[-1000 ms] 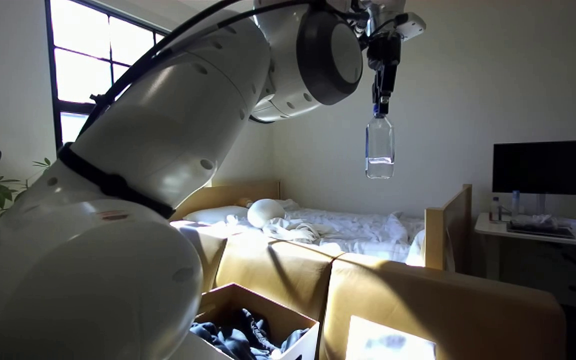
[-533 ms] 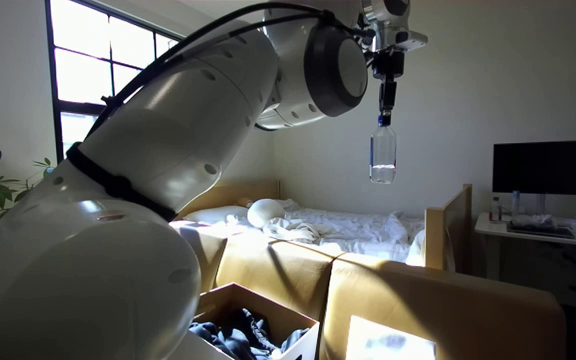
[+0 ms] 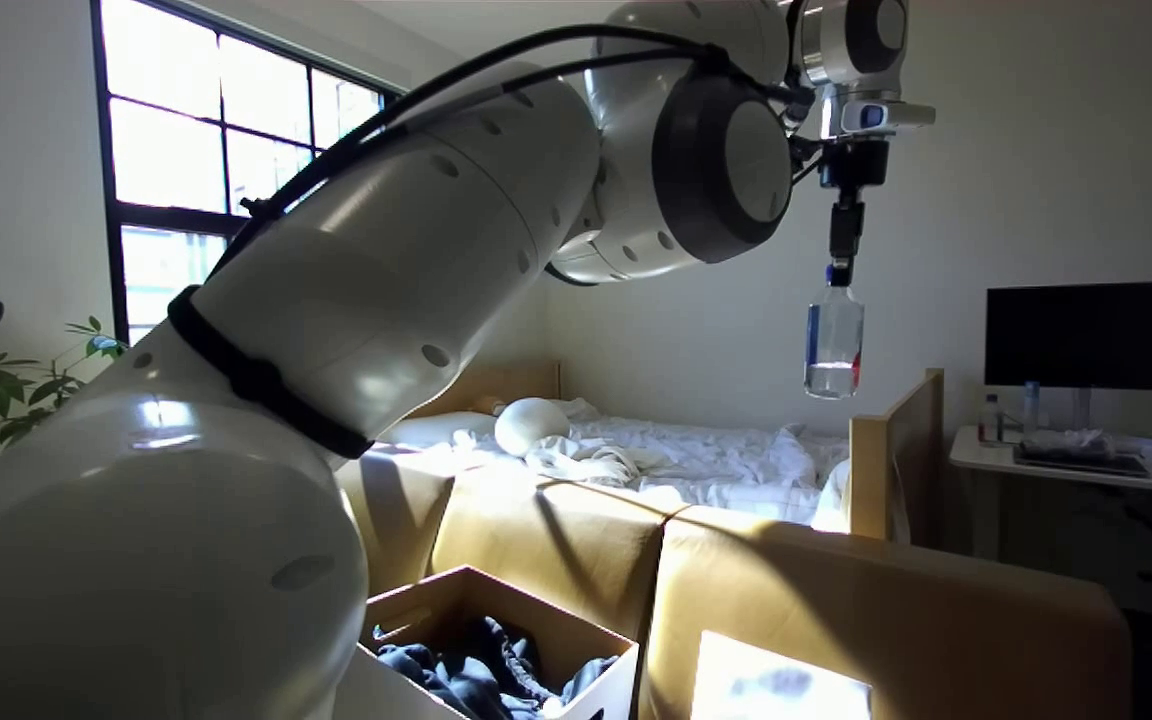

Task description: Remove the bottle out of the box

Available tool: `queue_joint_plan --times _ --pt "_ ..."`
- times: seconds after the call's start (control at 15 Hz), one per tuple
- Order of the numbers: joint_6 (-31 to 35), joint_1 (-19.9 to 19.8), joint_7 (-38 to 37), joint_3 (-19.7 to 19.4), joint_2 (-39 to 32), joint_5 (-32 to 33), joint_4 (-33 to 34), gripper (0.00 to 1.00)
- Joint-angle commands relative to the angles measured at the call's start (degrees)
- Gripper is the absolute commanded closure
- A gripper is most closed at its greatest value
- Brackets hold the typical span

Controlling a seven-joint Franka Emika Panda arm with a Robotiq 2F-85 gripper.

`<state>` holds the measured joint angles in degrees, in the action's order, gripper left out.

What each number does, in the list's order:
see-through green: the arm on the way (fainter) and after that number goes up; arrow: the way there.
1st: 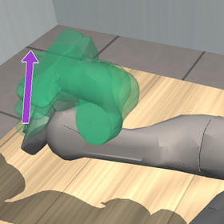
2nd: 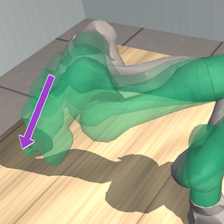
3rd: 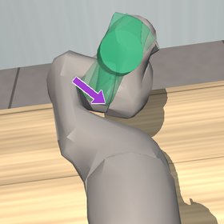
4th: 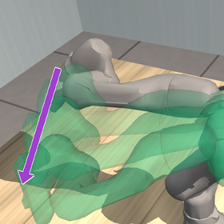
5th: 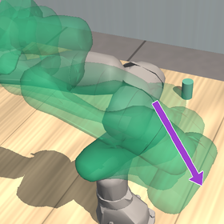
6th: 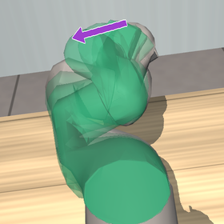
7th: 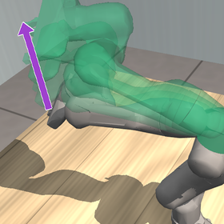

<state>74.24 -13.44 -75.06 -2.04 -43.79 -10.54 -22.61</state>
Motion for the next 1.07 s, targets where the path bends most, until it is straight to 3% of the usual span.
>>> queue_joint_plan --times 0.0,0.27,0.33,0.4,0.53,0.6,0.8,0.87,0.93,1.0 --pt "4.8 -3.6 -5.4 -1.1 0.5 -0.8 -2.3 0.89" --pt "13.2 -6.0 -10.5 -2.1 -1.9 -0.1 -2.0 0.89" --pt "11.9 -6.5 -11.6 -2.4 -5.9 1.0 3.7 0.89" --pt "14.7 -6.3 -11.8 -3.5 -3.2 1.3 -2.7 0.89" --pt "14.0 -6.8 -12.8 -4.2 -4.5 1.1 -3.8 0.89" --pt "9.5 -7.8 -13.7 -3.1 -8.1 0.8 1.5 0.89" --pt "7.1 -8.0 -15.0 -3.2 -10.2 1.2 2.2 0.89" --pt "8.7 -7.7 -14.5 -3.5 -7.2 -0.2 -3.1 0.89" --pt "7.4 -8.0 -13.2 -3.0 -11.5 1.4 3.4 0.64" --pt "7.3 -8.0 -13.3 -3.0 -11.7 1.3 3.3 0.64"
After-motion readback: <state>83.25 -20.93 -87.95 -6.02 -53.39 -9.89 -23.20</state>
